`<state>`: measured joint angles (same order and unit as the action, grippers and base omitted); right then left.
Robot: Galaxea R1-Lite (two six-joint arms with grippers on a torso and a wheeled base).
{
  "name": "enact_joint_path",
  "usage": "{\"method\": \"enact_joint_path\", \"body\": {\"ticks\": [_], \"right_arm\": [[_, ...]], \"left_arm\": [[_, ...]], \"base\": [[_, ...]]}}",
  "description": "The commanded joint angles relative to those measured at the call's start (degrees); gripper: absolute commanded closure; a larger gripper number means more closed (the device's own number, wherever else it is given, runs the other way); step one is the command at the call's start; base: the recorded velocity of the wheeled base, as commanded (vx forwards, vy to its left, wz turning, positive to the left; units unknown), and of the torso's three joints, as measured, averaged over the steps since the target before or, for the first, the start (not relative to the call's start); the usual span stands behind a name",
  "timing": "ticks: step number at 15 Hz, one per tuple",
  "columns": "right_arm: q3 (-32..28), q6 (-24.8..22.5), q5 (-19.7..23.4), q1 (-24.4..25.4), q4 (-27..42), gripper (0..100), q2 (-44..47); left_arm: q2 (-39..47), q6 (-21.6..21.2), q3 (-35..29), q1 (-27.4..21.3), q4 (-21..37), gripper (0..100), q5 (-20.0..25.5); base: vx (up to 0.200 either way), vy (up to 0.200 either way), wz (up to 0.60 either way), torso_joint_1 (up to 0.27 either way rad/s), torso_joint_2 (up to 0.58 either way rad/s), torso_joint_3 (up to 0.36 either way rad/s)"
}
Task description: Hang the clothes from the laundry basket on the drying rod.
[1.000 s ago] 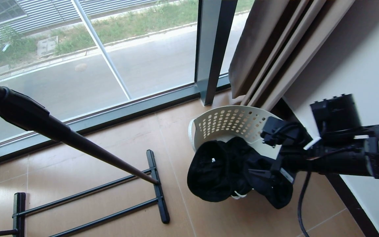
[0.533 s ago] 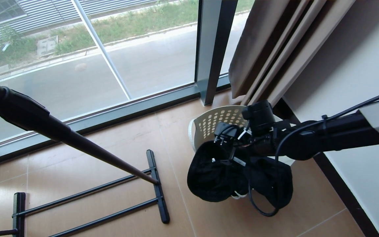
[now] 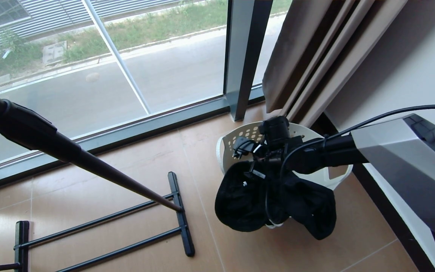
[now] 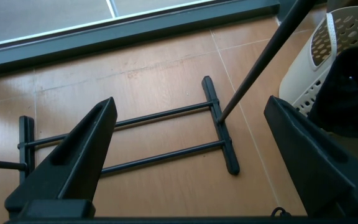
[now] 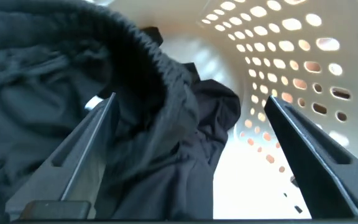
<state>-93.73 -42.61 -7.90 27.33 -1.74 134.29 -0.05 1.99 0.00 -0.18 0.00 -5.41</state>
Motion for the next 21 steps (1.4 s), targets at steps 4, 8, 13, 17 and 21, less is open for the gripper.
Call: {"method": "enact_joint_path", "body": {"ticks": [4, 8, 13, 17, 21], "right_arm": [[-3.8, 0.6, 0.2, -0.3, -0.5, 100, 3.3], [6.0, 1.7, 0.2, 1.3, -0.6, 100, -10.4], [30.7, 6.0, 0.2, 6.9, -0.8, 100, -44.0], [44.7, 14.7, 0.2, 14.9, -0.7, 100, -66.4], [57.8, 17.6, 0.6, 16.7, -0.8, 100, -81.9]], "left_arm": [[0.0, 0.0, 0.0, 0.0, 0.0, 0, 0.0], [0.0, 0.1, 0.0, 0.0, 0.0, 0, -0.2], [0.0, -0.1, 0.0, -0.1, 0.0, 0, 0.1], [0.0, 0.0, 0.0, 0.0, 0.0, 0, -0.4], [0.0, -0.1, 0.0, -0.1, 0.2, 0, 0.1]], "base": [[0.000, 0.000, 0.00, 0.000, 0.00, 0.000], [0.000, 0.000, 0.00, 0.000, 0.00, 0.000], [0.000, 0.000, 0.00, 0.000, 0.00, 0.000], [0.000, 0.000, 0.00, 0.001, 0.00, 0.027], [0.000, 0.000, 0.00, 0.001, 0.00, 0.165]]}}
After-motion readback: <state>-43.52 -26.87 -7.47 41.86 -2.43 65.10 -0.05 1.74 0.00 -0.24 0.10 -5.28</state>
